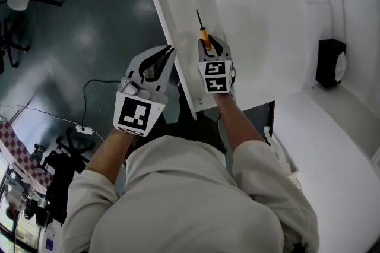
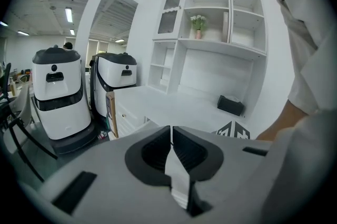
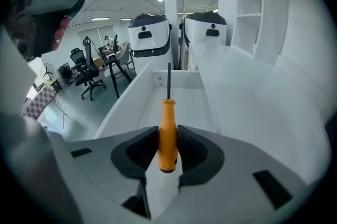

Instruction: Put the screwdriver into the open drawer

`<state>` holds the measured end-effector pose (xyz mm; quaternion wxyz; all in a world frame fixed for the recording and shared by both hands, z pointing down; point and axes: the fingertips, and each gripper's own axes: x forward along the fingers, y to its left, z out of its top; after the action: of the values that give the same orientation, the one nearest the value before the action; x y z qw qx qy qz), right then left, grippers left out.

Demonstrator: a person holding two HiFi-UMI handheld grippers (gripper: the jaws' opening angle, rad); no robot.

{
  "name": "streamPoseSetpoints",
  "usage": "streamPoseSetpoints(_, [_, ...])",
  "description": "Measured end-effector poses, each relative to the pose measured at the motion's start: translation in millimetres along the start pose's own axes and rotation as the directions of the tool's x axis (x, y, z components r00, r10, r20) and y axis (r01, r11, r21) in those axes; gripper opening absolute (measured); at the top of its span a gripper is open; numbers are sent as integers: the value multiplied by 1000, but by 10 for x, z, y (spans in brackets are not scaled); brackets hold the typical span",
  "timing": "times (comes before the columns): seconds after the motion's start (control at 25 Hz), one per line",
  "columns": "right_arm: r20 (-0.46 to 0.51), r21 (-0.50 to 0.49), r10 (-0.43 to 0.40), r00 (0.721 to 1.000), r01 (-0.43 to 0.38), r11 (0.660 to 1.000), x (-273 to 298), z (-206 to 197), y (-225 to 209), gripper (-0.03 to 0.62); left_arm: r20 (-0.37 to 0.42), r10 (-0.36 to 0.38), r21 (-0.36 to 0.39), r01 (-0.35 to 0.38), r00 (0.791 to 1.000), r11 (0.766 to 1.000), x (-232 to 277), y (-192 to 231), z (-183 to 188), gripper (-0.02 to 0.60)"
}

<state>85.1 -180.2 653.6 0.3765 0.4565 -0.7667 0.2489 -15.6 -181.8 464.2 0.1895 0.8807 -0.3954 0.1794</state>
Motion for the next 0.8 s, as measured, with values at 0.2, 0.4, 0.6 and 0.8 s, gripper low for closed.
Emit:
streamPoseSetpoints(0.2, [-52, 26, -3, 999, 4, 1000, 187, -117, -19, 118, -19, -4, -20, 4, 1000, 1000, 64, 32, -114, 17])
streamPoseSetpoints(0.4, [-100, 34, -9, 995, 12, 999, 356, -269, -42, 118, -31, -3, -42, 1, 1000, 999, 92, 62, -231, 17])
streamPoseSetpoints(0.6, [-146, 32, -9, 989, 14, 999, 485, -408, -47, 118, -47, -3, -55, 1, 999, 999, 87, 98, -334, 17])
streamPoseSetpoints(0.8, [-197, 32, -12, 980, 19, 999, 592, -535, -82, 118, -58, -5, -58, 1, 998, 998, 112, 115, -382, 17])
